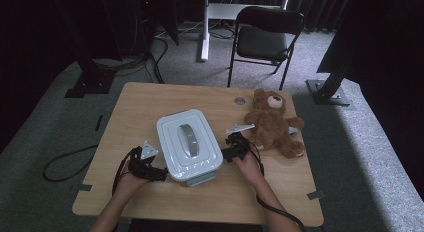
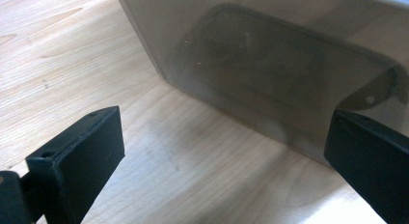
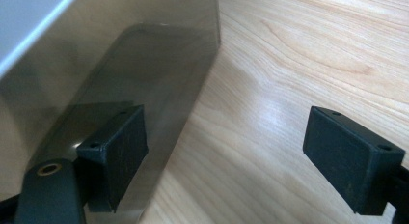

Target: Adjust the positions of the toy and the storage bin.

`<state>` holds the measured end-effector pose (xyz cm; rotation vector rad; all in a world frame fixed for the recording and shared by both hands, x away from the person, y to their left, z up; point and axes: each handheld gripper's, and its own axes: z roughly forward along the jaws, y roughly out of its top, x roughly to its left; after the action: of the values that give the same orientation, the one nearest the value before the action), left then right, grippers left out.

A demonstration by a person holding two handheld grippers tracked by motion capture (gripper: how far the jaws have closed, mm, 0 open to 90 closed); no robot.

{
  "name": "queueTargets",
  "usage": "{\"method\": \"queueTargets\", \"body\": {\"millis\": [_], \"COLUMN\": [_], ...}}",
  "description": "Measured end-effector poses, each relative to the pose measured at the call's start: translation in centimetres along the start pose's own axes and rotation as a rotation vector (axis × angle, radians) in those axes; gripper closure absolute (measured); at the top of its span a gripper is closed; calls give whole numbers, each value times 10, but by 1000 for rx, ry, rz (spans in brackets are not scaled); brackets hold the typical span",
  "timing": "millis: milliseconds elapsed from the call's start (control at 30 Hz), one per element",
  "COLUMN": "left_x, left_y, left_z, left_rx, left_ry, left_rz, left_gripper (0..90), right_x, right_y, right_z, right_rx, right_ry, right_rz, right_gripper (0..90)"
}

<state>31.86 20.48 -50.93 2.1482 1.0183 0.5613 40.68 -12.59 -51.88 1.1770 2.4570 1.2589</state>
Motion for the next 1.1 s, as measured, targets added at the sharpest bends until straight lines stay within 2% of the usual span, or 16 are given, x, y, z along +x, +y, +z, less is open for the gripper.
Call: {"method": "queueTargets", "body": {"millis": [200,267,433,500,633,700,800,900,967,1033,1100], "left_x": [-10,-13,-12,-10,-5,-1,3,6,7,9,10], "left_y": [-2,-2,-7,-10,-16,-19,-20,-20,-19,-18,-15], "left_z": [1,3,5,5,0,-5,-13,-21,-27,-32,-39], "left_rx": [-17,-31,-51,-51,-63,-76,-76,-92,-95,-95,-92], "left_ry": [-33,-44,-81,-72,-51,-58,-59,-47,-23,-32,-33], "left_rz": [-6,1,-8,6,25,2,-23,-16,5,-2,-19], "left_gripper": [11,11,10,10,11,11,11,11,11,11,11], "right_x": [-1,-4,-4,-3,-1,1,2,-2,-3,-3,-5], "right_y": [-8,-12,-21,-27,-36,-41,-50,-59,-66,-75,-83], "right_z": [-11,-16,-23,-26,-31,-33,-37,-41,-44,-48,-53], "right_rx": [1,-10,-57,-75,-83,-77,-83,-81,-73,-90,-91], "right_ry": [-14,-19,-56,-67,-55,-48,-78,-95,-101,-138,-145], "right_rz": [-14,-12,-55,-80,-114,-135,-156,-150,-147,-162,-147], "right_gripper": [148,145,124,123,123,123,123,123,124,124,124]}}
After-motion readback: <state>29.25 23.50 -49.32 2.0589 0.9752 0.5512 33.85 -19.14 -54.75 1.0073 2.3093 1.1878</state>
